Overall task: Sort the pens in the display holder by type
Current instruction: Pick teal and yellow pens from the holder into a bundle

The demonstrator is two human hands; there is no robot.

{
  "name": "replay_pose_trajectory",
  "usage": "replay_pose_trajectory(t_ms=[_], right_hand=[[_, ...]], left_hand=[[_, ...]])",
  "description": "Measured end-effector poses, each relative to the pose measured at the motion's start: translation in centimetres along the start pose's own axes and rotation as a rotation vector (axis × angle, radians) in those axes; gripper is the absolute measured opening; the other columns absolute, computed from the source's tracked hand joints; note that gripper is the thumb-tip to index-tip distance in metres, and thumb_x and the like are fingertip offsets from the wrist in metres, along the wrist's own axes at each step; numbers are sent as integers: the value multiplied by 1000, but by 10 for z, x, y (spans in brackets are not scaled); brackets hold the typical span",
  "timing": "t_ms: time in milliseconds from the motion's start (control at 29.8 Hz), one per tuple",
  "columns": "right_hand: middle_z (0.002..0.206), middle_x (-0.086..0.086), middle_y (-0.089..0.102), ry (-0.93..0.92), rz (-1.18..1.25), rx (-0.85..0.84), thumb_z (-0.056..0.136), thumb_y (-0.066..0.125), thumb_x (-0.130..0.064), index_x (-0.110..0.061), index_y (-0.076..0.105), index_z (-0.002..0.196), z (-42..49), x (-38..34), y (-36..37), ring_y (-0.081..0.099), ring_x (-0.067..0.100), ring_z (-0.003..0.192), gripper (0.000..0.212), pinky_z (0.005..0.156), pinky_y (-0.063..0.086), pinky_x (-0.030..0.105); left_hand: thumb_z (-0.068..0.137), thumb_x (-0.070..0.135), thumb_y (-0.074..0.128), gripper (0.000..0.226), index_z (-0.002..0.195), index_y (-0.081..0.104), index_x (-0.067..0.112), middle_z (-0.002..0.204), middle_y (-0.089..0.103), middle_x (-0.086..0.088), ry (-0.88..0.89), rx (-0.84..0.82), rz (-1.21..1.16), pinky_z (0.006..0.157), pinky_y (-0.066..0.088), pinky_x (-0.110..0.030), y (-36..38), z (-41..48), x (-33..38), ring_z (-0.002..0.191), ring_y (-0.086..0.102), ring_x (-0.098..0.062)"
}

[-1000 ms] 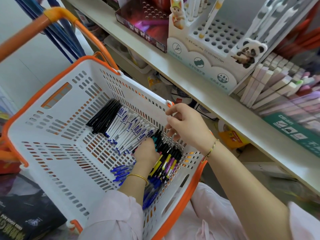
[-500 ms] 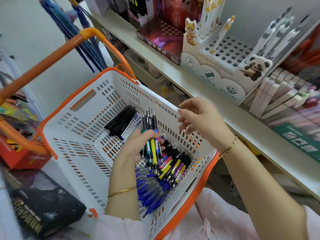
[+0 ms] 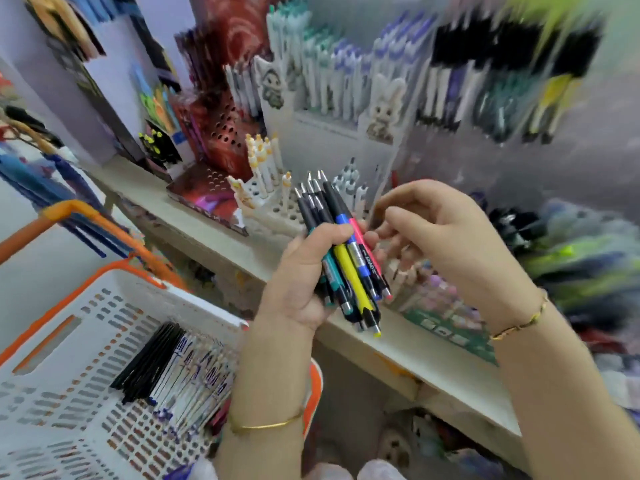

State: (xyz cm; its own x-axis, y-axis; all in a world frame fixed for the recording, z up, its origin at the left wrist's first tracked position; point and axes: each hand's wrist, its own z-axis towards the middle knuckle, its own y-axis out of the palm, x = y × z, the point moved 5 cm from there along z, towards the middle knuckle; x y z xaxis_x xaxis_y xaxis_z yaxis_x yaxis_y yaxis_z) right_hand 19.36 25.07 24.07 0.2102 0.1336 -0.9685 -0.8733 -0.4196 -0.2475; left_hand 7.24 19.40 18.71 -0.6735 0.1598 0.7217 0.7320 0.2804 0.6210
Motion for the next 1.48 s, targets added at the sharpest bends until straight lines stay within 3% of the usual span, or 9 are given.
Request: replay_pose_trajectory(t_ms=[134,336,470,705,939,1107,1241,1376,1476], right_hand=[[66,3,65,-47,-38,74,92,52,-5,-11,61,94,2,-15,-68,59,16,52,11,46,49,29],[64,-4,61,-155,-235,202,91,55,-15,-16,64,90,18,-37,-149,54,5,48,8,45,48,27],[53,-9,57,-114,-277,199,92,55,-17,-18,64,87,28,-32,-173,55,8,45,10,45,50,29],[59,-4,58,-72,-265,187,93,54,-17,-16,64,88,43,-25,-180,56,7,46,12,45,50,24],[66,2,62,-84,-262,213,91,58,-21,-18,66,91,57,-30,-180,57,10,52,8,47,52,26],[66,0,64,-107,-223,264,88,62,-21,-18,67,86,63,-30,-182,55,4,52,6,48,51,23],[65,-13,62,-182,-216,415,89,61,-20,-27,64,79,63,-30,-191,56,-2,58,12,56,45,15],[74,-4,63,-301,-131,743,91,59,-19,-25,61,81,51,-45,-231,62,11,66,11,57,51,29],[80,-4,62,-407,-376,939,89,60,-20,-21,58,87,42,-66,-254,64,18,75,3,66,55,36]], left_hand=[[63,17,66,28,88,70,5,76,69,-9,17,-61,49,64,57,-33,71,29,-13,64,65,-21],[47,21,74,79,119,57,-8,94,60,-21,54,-69,85,82,54,-46,164,61,-17,81,61,-32],[60,14,67,39,97,61,3,76,63,-12,124,-30,136,75,55,-45,184,76,-22,67,63,-26],[65,11,68,35,99,61,5,83,64,-16,147,-12,230,80,54,-53,189,97,-19,75,64,-31],[83,1,61,14,91,59,11,72,65,-6,211,-25,296,62,57,-36,190,113,-6,64,66,-19],[82,-1,62,16,90,59,13,76,63,-7,283,-32,354,71,55,-44,197,117,2,73,64,-26],[81,-2,64,16,87,58,12,76,59,-8,321,-46,355,72,55,-46,208,121,7,71,60,-26],[79,-2,64,16,89,55,6,63,63,-4,313,-120,324,58,57,-39,217,125,10,57,63,-16],[85,-6,57,13,91,54,5,63,65,-1,297,-190,290,51,55,-30,225,123,9,55,63,-14]])
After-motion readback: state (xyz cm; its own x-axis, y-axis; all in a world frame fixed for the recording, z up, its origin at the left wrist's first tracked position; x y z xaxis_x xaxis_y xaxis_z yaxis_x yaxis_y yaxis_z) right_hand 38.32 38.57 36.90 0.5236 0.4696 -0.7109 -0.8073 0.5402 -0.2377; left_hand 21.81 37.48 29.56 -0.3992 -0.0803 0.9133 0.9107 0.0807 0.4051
